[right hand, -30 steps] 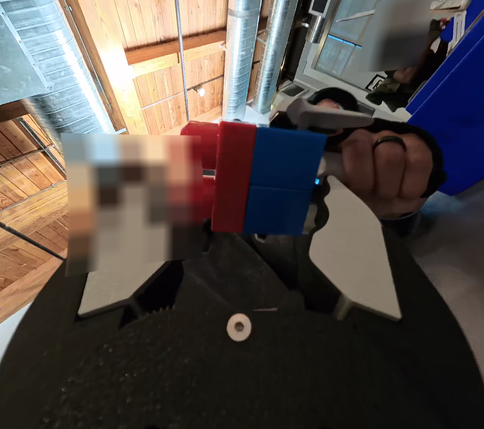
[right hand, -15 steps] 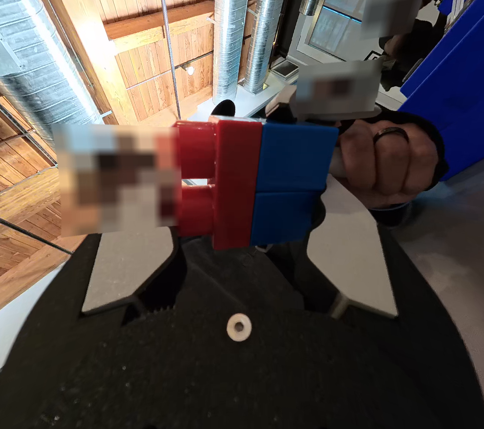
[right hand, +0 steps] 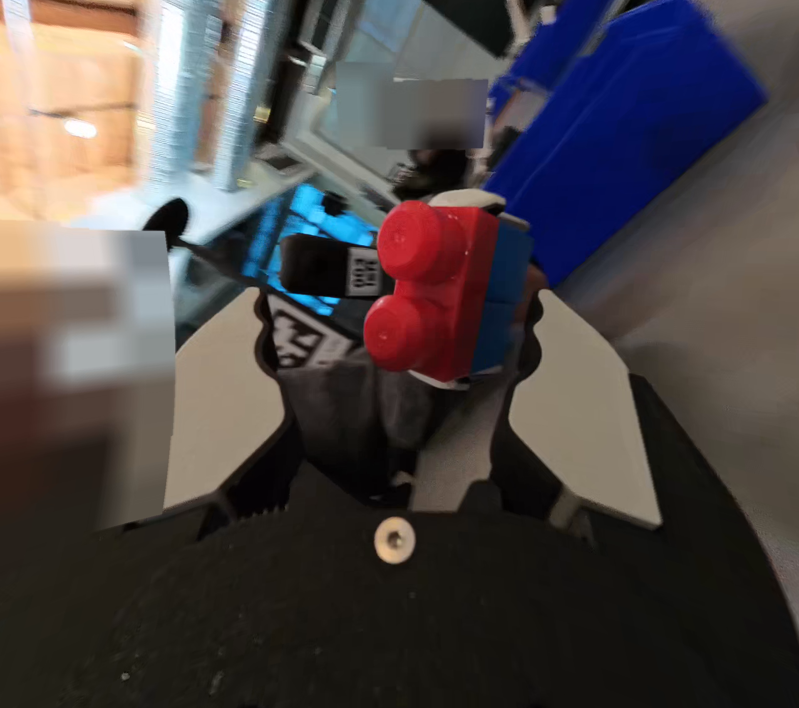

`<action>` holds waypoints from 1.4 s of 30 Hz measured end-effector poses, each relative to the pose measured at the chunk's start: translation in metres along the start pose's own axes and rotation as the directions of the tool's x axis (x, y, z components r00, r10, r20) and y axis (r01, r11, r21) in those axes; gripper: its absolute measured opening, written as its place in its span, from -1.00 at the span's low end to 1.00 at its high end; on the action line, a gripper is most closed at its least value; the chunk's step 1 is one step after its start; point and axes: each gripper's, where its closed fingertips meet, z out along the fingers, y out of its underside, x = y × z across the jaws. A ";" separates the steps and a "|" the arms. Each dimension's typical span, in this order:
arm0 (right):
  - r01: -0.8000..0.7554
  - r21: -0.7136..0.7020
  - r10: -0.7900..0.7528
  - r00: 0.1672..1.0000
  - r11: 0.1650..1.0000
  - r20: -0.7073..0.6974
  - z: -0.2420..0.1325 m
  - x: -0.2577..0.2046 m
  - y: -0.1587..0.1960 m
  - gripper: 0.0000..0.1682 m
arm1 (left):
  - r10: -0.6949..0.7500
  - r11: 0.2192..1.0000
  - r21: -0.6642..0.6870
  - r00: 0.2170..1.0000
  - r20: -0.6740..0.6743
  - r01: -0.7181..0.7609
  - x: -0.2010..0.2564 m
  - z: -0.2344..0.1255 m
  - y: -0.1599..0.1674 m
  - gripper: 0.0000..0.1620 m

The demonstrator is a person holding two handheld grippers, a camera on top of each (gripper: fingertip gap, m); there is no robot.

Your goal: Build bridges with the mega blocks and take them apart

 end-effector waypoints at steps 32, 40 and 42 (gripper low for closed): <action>0.328 -0.238 -0.352 0.351 0.914 -0.868 -0.172 -0.080 -0.015 -0.55 | -0.450 0.871 -0.201 0.892 0.041 0.449 0.042 -0.046 0.034 -0.38; 0.101 -0.175 -0.164 -0.105 0.979 -0.981 -0.311 -0.046 -0.025 -0.55 | -0.434 0.871 -0.168 0.883 0.180 0.462 0.018 -0.050 0.054 -0.39; 0.029 -0.155 -0.151 -0.112 0.987 -0.982 -0.317 -0.014 -0.026 -0.55 | -0.434 0.871 -0.176 0.885 0.167 0.460 0.021 -0.047 0.055 -0.38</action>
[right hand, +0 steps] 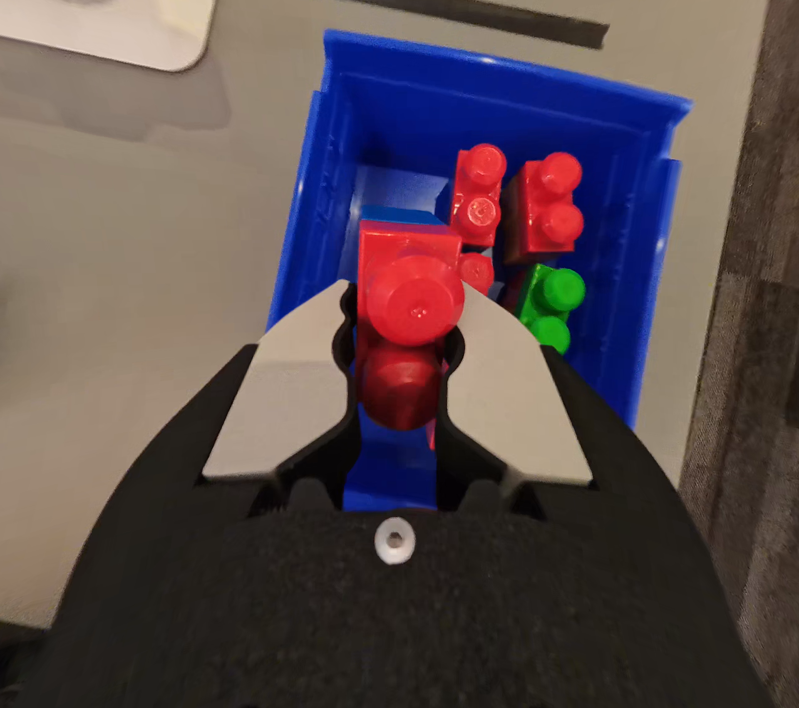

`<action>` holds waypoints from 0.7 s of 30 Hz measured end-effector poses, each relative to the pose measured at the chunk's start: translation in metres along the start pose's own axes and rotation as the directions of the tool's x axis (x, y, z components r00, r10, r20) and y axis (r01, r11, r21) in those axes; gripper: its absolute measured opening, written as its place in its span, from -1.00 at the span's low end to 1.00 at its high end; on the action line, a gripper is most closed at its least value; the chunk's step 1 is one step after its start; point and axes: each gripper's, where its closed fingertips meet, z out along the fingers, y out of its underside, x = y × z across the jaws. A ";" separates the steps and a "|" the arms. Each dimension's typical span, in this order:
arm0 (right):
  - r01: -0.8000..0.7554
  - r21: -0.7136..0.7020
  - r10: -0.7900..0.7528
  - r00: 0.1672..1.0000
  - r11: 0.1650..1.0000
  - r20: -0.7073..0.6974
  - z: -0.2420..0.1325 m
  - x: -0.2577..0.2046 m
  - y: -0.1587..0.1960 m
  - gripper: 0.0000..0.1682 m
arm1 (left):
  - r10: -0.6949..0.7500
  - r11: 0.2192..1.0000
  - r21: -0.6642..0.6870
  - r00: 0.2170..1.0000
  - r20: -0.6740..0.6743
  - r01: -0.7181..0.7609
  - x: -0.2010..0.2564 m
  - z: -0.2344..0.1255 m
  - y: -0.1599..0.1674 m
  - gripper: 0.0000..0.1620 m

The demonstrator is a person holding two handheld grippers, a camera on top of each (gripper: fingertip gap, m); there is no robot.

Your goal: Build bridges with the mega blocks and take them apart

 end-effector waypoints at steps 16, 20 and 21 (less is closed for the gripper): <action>-0.024 -0.347 0.002 0.998 0.938 -0.064 0.131 -0.002 -0.002 -0.54 | 0.103 0.994 -0.035 0.995 -0.013 -0.103 0.014 -0.001 0.003 -0.31; -0.016 -0.353 0.003 0.999 0.936 -0.036 0.138 -0.003 0.002 -0.53 | 0.045 0.998 -0.046 0.998 -0.038 -0.047 0.013 0.002 0.005 -0.29; -0.009 -0.345 0.004 1.000 0.938 -0.015 0.136 -0.004 0.001 -0.50 | 0.038 0.998 -0.052 0.999 -0.039 -0.040 0.012 0.003 0.006 -0.28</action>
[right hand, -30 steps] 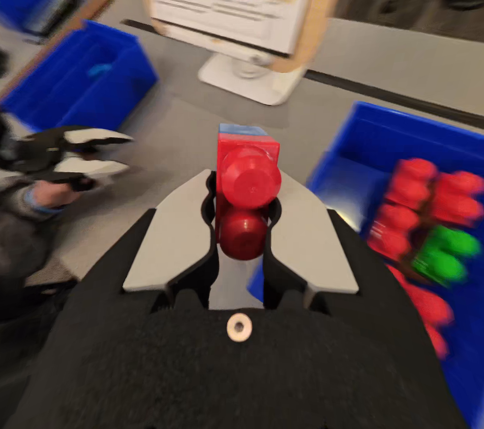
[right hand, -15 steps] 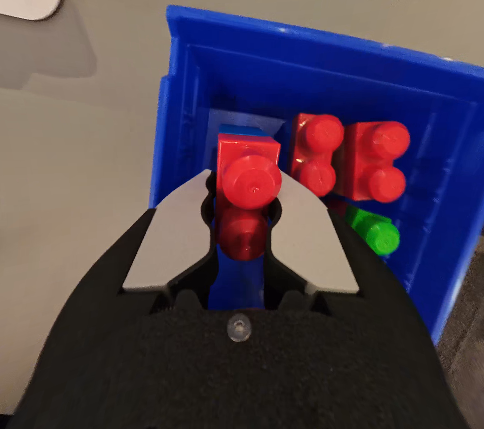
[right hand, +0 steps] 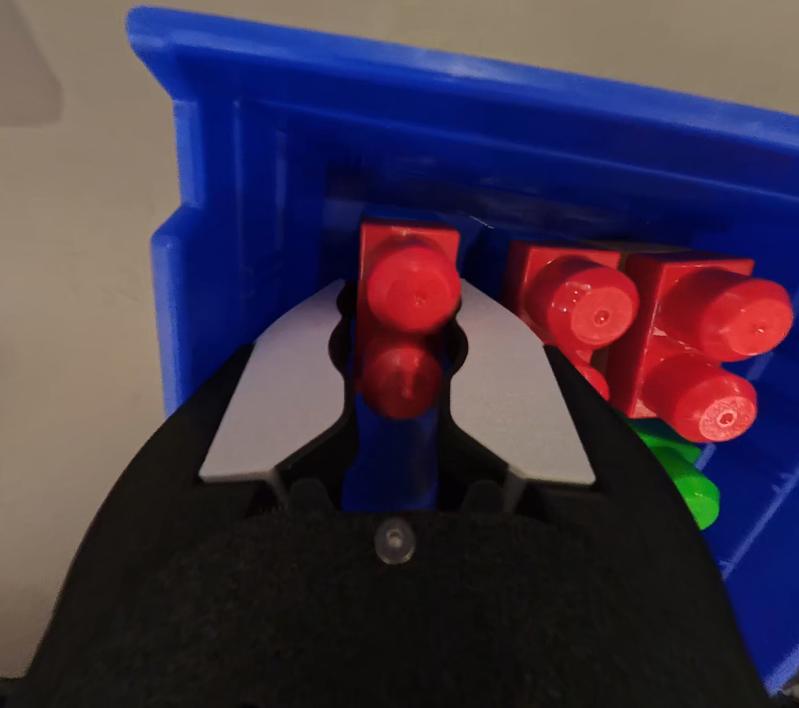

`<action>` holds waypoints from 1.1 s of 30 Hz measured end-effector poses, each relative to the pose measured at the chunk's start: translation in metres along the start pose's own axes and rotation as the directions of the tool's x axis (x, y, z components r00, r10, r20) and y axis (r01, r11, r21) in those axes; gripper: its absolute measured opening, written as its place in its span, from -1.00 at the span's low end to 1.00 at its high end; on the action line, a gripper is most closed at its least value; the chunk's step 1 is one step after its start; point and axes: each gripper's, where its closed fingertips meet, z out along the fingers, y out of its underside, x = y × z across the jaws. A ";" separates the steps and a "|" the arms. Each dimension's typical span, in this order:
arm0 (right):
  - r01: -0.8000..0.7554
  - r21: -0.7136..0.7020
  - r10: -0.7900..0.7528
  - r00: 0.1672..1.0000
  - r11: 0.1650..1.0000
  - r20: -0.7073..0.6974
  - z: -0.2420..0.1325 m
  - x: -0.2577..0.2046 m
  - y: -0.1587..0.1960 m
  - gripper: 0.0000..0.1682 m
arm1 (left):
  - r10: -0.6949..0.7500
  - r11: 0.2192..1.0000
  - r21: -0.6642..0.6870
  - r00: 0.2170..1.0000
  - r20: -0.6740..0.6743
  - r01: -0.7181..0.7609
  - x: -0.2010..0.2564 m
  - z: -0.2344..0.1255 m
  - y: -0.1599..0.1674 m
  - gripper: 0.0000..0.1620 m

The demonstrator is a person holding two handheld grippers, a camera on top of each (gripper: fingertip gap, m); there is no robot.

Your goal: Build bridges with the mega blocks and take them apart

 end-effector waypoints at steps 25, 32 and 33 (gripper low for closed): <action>0.012 0.855 -0.423 0.872 0.519 0.245 -0.085 -0.228 0.109 -0.24 | 0.081 0.996 -0.044 0.994 0.070 -0.078 -0.001 0.006 0.009 -0.12; 0.047 0.882 -0.472 0.858 0.468 0.205 -0.087 -0.234 0.114 -0.32 | 0.080 0.996 0.027 0.997 0.020 -0.081 0.024 -0.037 -0.032 -0.17; 0.065 0.884 -0.477 0.859 0.463 0.187 -0.086 -0.234 0.115 -0.32 | 0.068 0.997 0.034 0.997 0.024 -0.069 0.023 -0.054 -0.042 -0.17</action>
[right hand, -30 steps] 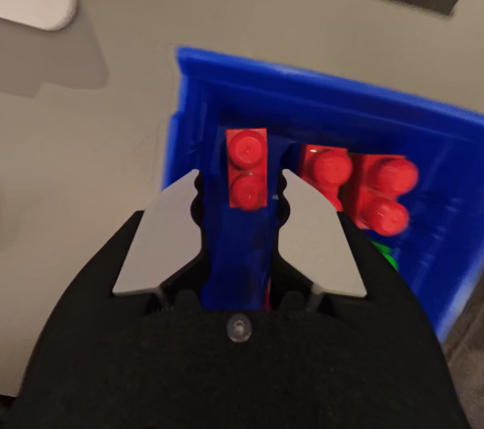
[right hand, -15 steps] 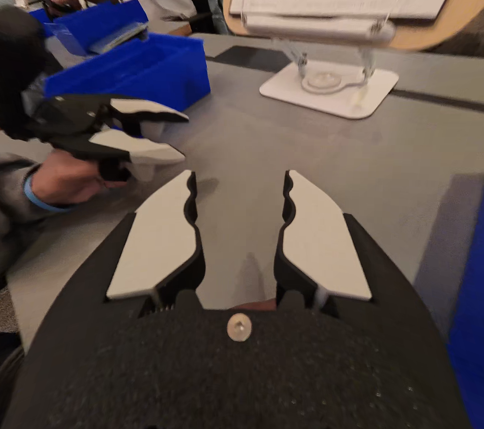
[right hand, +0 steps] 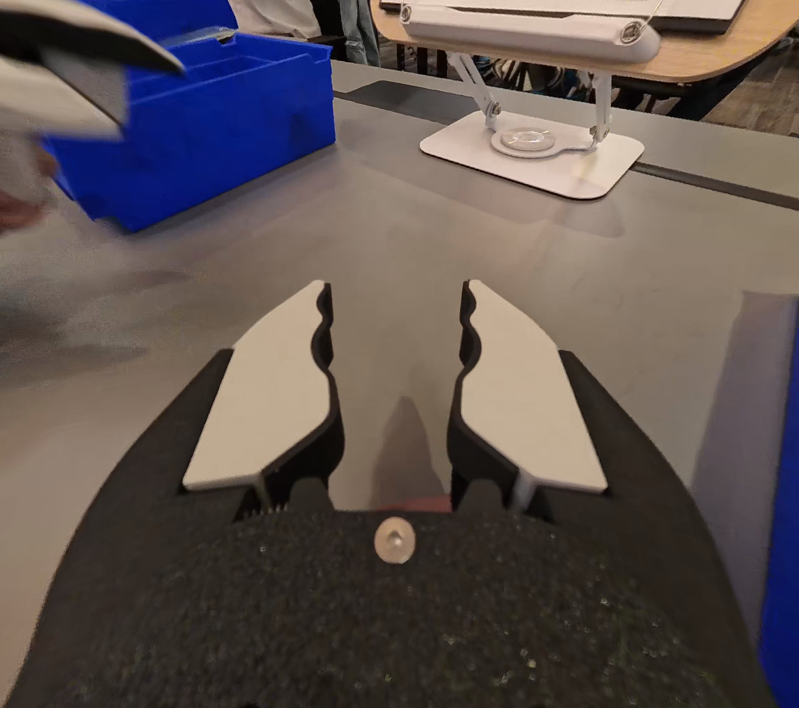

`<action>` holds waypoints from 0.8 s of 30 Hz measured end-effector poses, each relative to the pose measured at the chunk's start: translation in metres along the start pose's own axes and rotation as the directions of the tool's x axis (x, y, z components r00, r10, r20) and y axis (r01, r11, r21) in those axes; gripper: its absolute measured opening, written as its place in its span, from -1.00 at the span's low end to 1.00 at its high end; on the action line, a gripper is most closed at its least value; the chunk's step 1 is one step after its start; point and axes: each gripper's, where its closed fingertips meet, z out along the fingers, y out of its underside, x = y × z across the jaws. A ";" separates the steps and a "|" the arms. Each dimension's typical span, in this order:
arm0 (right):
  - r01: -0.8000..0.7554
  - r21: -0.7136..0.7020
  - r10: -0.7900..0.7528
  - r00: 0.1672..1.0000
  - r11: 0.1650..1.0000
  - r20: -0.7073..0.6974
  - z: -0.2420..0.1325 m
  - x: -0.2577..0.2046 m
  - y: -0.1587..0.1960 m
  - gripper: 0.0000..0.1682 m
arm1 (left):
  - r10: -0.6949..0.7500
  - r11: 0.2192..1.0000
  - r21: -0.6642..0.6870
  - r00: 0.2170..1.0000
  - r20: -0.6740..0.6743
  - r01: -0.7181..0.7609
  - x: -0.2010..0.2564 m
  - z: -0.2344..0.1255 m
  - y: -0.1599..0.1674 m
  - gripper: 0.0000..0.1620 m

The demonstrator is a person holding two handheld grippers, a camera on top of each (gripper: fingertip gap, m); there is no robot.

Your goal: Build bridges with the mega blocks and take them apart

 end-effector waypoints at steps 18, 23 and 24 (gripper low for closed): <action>0.010 0.008 -0.011 0.997 1.000 0.075 0.003 -0.015 -0.001 -0.36 | -0.140 0.864 -0.460 0.975 0.174 0.207 -0.256 0.003 0.113 -0.23; -0.002 0.011 0.001 0.996 1.000 0.086 0.001 -0.015 -0.001 -0.37 | -0.278 0.839 -0.452 0.953 0.119 0.301 -0.252 0.016 0.123 -0.47; -0.002 0.009 0.001 0.996 1.000 0.088 0.002 -0.015 0.000 -0.38 | -0.295 0.834 -0.456 0.949 0.111 0.312 -0.251 0.014 0.123 -0.48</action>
